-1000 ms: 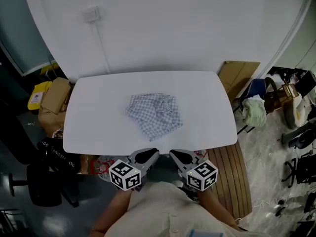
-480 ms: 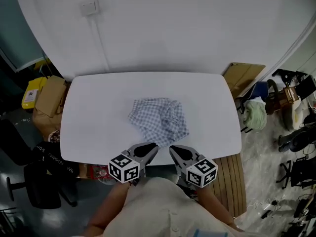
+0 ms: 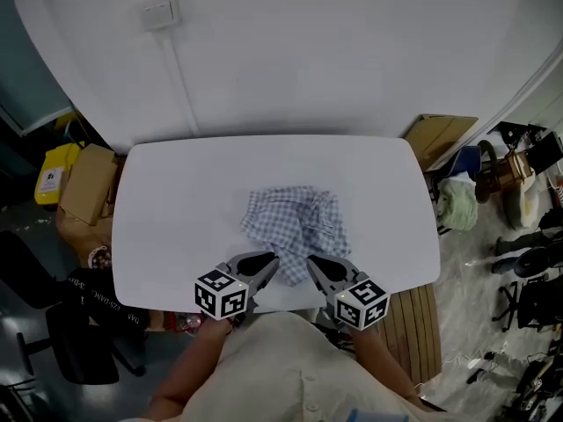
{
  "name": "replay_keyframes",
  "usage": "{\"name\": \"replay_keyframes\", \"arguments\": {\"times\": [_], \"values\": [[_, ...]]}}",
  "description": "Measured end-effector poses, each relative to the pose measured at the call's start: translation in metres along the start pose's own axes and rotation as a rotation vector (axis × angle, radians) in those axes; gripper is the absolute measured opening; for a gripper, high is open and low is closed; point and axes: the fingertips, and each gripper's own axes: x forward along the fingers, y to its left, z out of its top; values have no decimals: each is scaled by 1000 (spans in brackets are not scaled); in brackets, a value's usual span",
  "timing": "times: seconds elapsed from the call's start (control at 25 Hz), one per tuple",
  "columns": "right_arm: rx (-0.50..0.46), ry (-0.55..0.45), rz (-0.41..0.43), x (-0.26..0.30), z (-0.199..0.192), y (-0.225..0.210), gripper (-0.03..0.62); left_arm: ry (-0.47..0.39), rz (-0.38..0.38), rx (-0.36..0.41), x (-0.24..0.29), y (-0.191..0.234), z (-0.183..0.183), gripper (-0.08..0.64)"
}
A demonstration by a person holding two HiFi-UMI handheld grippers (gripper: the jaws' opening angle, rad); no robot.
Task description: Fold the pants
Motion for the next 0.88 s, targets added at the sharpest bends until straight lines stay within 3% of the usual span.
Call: {"name": "replay_keyframes", "arguments": {"times": [0.2, 0.32, 0.52, 0.68, 0.88], "values": [[-2, 0, -55, 18, 7, -7, 18, 53, 12, 0, -3, 31, 0, 41], [8, 20, -71, 22, 0, -11, 18, 88, 35, -48, -2, 47, -9, 123], [2, 52, -76, 28, -8, -15, 18, 125, 53, -90, 3, 59, -18, 152], [-8, 78, -52, 38, -9, -19, 18, 160, 112, -106, 1, 75, -25, 171], [-22, 92, -26, 47, 0, -31, 18, 188, 203, -298, 2, 108, -41, 222]]}}
